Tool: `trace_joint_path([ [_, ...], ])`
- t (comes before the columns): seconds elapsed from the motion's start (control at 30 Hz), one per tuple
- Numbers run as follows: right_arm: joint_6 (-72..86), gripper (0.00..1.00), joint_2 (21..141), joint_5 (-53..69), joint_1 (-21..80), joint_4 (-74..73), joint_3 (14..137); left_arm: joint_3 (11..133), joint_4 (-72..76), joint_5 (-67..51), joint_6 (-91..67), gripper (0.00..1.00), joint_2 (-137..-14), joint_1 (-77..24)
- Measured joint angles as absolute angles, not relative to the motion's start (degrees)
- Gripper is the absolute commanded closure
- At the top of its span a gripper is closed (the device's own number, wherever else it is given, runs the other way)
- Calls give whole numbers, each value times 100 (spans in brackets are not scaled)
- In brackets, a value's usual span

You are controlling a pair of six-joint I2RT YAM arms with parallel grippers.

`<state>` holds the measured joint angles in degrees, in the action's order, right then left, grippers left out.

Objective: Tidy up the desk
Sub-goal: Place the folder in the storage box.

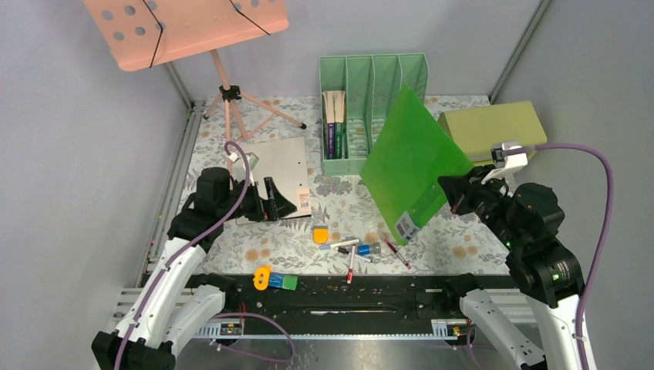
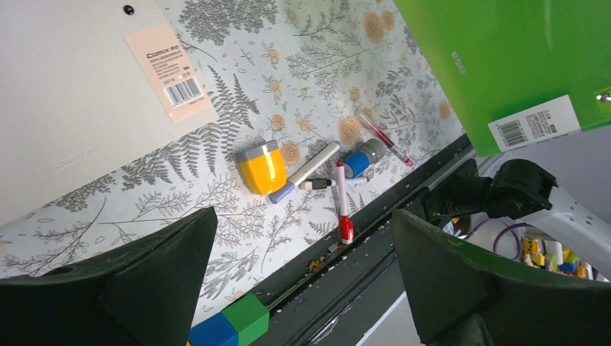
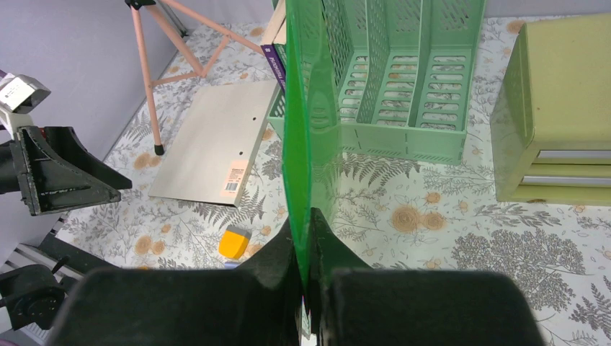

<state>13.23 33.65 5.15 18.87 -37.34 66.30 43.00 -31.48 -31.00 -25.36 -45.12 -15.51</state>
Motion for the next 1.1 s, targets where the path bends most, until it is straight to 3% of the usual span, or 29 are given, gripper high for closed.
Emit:
trace_joint_path([
  [0.47, 1098, 100, 4335, 543, 1887, -3780, 7236, 4309, -3927, -1424, -2176, 2, -3981, -1551],
  [0.77, 1081, 100, 4967, 580, 1887, -3496, 7529, 4233, -3841, -1133, -2071, 1, -3454, -1551],
  [1.1, 1116, 100, 5631, 552, 1887, -3240, 8047, 4165, -3120, -1050, -1879, 1, -3922, -1551],
])
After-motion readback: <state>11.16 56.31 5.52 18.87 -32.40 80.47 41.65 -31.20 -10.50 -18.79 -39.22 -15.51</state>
